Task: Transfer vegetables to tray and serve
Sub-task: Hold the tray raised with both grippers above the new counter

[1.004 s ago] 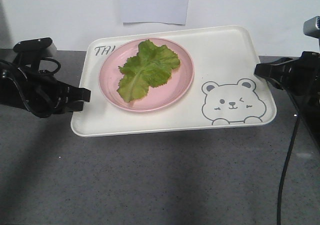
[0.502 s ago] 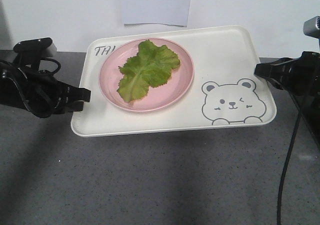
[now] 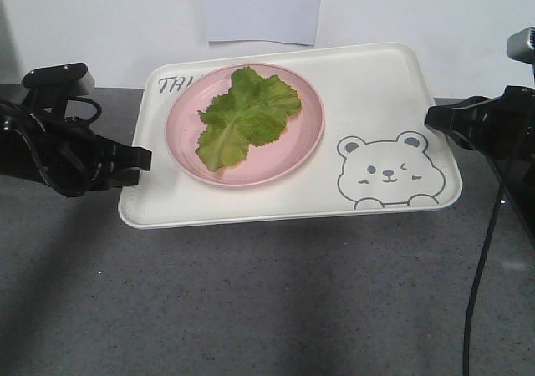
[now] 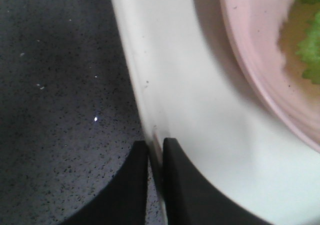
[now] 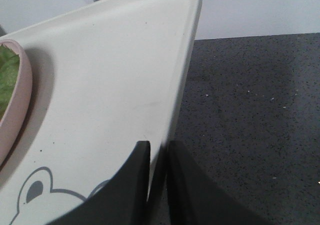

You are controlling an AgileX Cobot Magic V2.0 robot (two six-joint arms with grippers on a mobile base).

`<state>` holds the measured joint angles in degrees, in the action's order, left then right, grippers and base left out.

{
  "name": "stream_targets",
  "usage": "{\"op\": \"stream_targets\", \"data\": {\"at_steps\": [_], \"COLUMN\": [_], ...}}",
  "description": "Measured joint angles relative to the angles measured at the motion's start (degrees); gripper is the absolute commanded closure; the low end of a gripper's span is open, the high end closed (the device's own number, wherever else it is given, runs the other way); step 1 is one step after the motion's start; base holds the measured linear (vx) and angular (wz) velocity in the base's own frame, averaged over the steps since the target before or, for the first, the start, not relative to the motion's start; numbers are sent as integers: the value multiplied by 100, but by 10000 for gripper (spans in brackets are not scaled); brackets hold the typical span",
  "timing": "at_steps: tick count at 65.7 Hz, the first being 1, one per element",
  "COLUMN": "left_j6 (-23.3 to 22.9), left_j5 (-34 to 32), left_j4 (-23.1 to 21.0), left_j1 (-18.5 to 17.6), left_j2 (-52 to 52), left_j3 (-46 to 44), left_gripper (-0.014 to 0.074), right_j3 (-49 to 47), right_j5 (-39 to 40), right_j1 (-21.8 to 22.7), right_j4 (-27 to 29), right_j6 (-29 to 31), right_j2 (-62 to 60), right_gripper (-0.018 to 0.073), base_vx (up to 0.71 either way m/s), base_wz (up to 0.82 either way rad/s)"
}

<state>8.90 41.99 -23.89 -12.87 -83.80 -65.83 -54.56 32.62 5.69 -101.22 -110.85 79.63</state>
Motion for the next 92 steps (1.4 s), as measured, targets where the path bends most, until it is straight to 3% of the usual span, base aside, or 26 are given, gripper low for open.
{"op": "stream_targets", "data": {"at_steps": [92], "left_j6": [0], "left_j5": [0], "left_j4": [0], "left_j1": [0], "left_j2": [0], "left_j3": [0], "left_gripper": [602], "right_j3": [0], "right_j5": [0], "right_j1": [0], "right_j4": [0], "right_j6": [0], "right_j2": [0], "right_gripper": [482], "base_vx": [0], "base_wz": [0]}}
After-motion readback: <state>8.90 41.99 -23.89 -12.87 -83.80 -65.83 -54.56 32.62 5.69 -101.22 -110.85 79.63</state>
